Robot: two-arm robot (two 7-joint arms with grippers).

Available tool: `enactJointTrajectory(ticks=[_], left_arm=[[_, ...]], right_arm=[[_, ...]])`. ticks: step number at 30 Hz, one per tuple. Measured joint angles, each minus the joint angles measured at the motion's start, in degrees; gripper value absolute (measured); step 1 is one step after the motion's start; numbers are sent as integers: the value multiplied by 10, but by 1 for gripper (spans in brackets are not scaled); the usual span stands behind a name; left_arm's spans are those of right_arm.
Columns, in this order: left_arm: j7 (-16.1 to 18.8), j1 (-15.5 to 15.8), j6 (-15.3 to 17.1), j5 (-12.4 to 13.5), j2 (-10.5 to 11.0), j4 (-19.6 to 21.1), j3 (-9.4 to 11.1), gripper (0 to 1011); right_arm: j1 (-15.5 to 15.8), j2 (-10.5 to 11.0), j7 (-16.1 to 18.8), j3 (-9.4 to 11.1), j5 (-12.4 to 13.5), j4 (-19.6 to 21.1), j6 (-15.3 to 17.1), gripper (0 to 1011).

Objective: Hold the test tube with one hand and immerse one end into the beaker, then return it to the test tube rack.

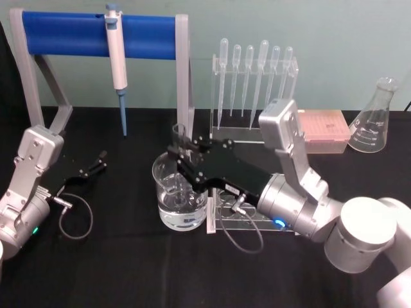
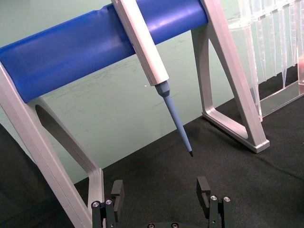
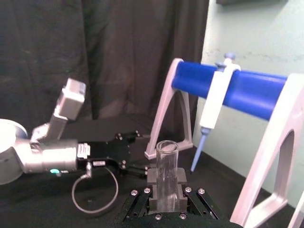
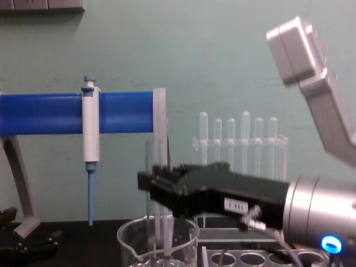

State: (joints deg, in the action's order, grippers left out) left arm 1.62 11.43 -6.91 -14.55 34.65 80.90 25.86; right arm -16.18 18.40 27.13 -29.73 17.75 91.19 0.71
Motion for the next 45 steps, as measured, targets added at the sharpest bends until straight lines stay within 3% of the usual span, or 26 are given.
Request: enactJointTrajectory(ticks=[15,24,26,34,45], left_arm=[[0,0,0,0,0,0,0,1000],[0,0,0,0,0,0,0,1000],[0,0,0,0,0,0,0,1000],[0,0,0,0,0,0,0,1000],[0,0,0,0,0,0,0,1000]], right_arm=[[-20,34,-8,19,34,114,73,224],[5,80,-22,63,77,179,89,224],[22,100,-29,82,90,196,91,224],[61,135,-41,113,110,206,81,224],[77,136,-53,111,103,166,61,224]])
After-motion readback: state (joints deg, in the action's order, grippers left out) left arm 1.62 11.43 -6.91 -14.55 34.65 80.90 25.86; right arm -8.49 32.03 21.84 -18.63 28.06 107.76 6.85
